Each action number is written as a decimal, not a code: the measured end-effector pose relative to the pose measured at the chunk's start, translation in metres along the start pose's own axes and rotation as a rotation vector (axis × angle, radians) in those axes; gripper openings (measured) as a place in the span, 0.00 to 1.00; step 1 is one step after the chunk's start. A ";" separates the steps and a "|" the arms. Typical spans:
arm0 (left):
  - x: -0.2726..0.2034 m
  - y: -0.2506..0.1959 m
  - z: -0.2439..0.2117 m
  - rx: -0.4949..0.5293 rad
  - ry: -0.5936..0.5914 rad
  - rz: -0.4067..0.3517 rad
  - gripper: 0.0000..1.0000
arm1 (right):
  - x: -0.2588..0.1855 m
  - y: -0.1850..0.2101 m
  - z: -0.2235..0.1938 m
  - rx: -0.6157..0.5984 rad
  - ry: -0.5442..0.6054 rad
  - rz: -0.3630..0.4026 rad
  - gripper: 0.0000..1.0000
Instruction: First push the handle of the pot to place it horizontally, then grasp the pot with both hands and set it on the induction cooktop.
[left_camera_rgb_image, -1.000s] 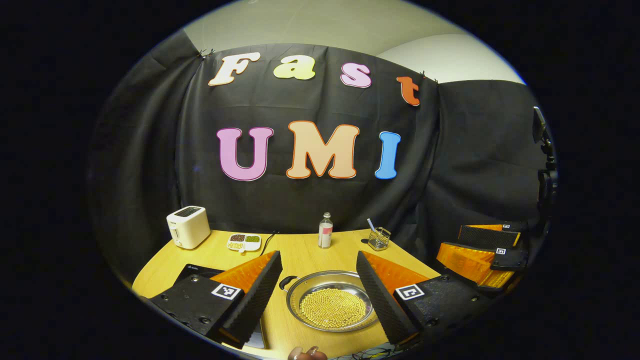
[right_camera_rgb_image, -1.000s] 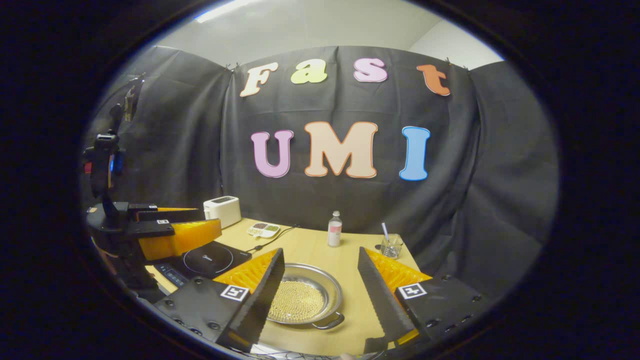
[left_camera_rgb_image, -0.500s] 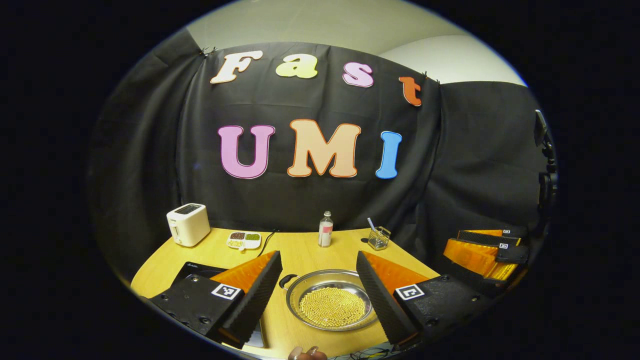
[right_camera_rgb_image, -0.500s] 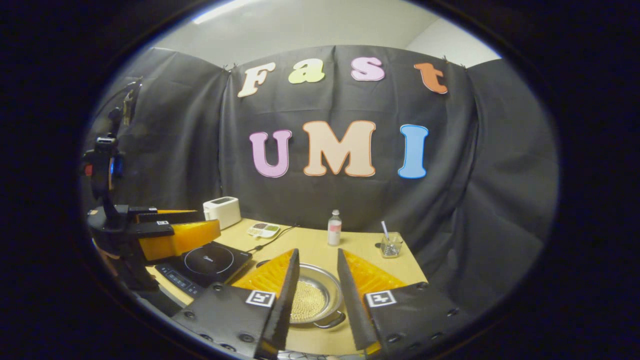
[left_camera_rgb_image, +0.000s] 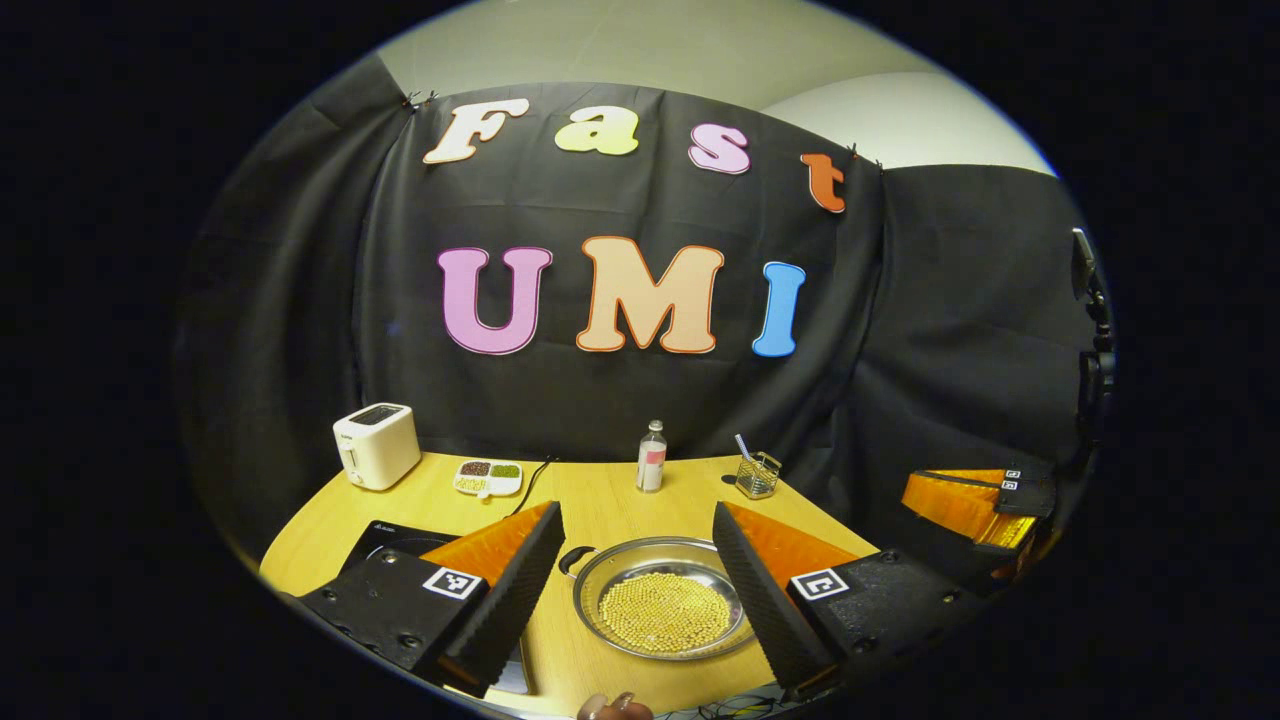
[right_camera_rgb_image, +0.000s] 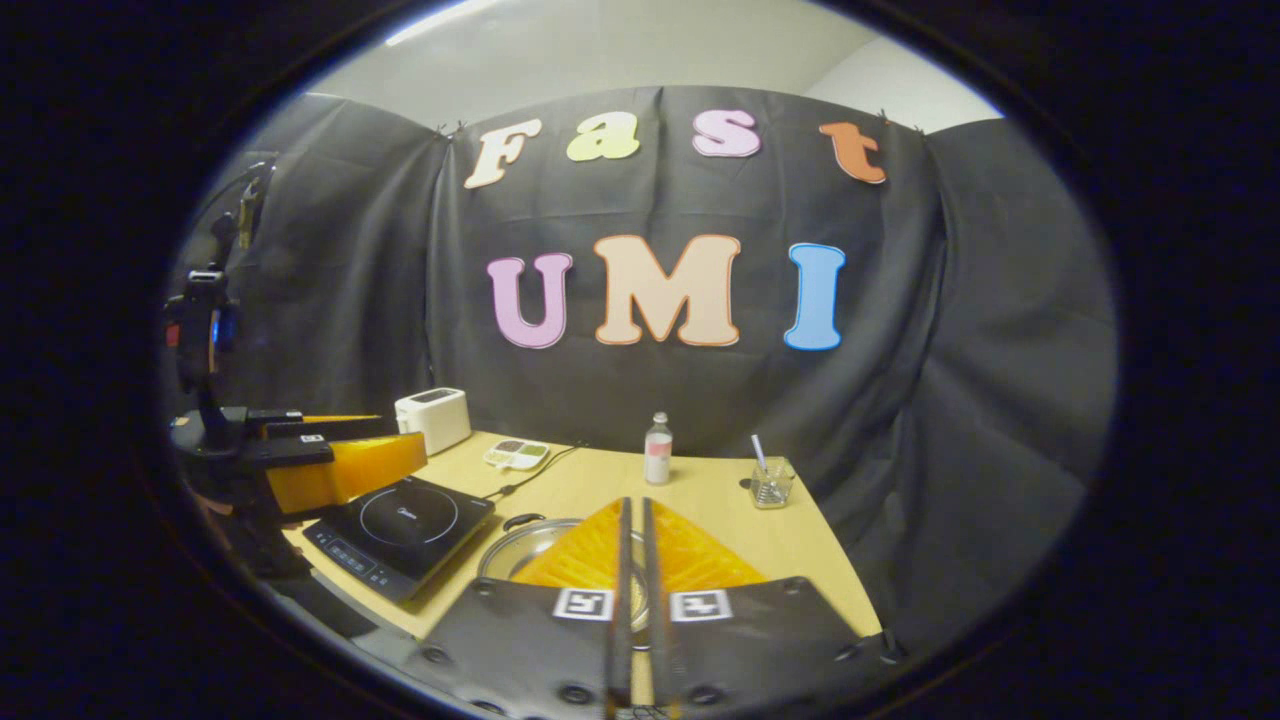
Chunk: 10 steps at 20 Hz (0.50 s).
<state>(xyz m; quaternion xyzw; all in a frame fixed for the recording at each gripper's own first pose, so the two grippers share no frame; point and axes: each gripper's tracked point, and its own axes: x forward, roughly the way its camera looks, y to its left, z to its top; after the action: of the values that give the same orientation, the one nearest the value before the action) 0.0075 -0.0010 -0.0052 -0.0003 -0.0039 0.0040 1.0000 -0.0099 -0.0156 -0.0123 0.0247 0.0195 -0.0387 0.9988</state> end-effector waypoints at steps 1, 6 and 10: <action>0.000 0.000 0.000 -0.001 0.003 -0.003 0.96 | 0.001 0.000 -0.002 0.003 0.006 0.001 0.05; 0.000 -0.003 -0.002 -0.006 0.010 -0.016 0.97 | -0.006 -0.001 -0.003 -0.028 0.011 -0.028 0.06; 0.000 -0.005 -0.004 -0.009 0.020 -0.031 0.96 | -0.002 0.012 -0.009 -0.022 0.026 0.006 0.02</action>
<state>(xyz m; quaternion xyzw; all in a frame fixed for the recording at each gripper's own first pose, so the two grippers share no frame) 0.0079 -0.0056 -0.0093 -0.0050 0.0062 -0.0115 0.9999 -0.0109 -0.0028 -0.0209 0.0142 0.0330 -0.0353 0.9987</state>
